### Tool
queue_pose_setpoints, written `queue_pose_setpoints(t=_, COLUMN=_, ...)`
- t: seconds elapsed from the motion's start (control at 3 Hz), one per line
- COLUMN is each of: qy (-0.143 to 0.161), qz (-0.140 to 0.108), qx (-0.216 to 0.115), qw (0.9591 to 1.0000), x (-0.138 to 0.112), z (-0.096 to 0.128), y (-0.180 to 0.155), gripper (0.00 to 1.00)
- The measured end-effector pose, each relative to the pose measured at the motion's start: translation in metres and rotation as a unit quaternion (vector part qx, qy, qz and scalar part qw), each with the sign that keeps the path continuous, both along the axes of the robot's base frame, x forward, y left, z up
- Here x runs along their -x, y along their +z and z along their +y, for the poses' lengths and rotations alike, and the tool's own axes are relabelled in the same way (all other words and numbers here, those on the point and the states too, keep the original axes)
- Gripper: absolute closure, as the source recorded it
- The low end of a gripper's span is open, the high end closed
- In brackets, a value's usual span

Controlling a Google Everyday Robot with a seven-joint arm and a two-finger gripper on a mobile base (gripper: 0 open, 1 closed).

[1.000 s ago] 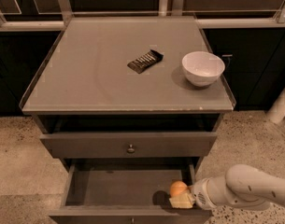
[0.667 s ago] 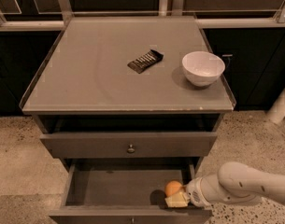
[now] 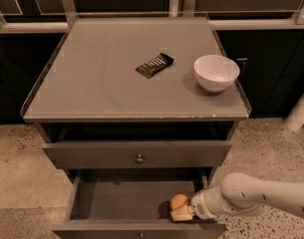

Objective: Place orange into middle drawer

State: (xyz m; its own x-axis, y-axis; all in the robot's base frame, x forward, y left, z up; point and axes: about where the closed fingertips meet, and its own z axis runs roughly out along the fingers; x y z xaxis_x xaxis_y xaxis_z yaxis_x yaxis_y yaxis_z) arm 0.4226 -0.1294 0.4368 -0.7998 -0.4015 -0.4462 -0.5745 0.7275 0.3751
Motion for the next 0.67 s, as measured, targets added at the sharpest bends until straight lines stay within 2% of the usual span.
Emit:
queue_pose_setpoints(t=0.33, qy=-0.009, qz=-0.002, qx=0.004, qw=0.9999, x=-0.006, z=-0.001, y=-0.0167, gripper=1.0)
queue_pose_setpoints(t=0.67, qy=-0.01, qz=-0.002, qx=0.004, qw=0.9999, x=-0.0061, z=-0.0009, y=-0.0177, gripper=0.82)
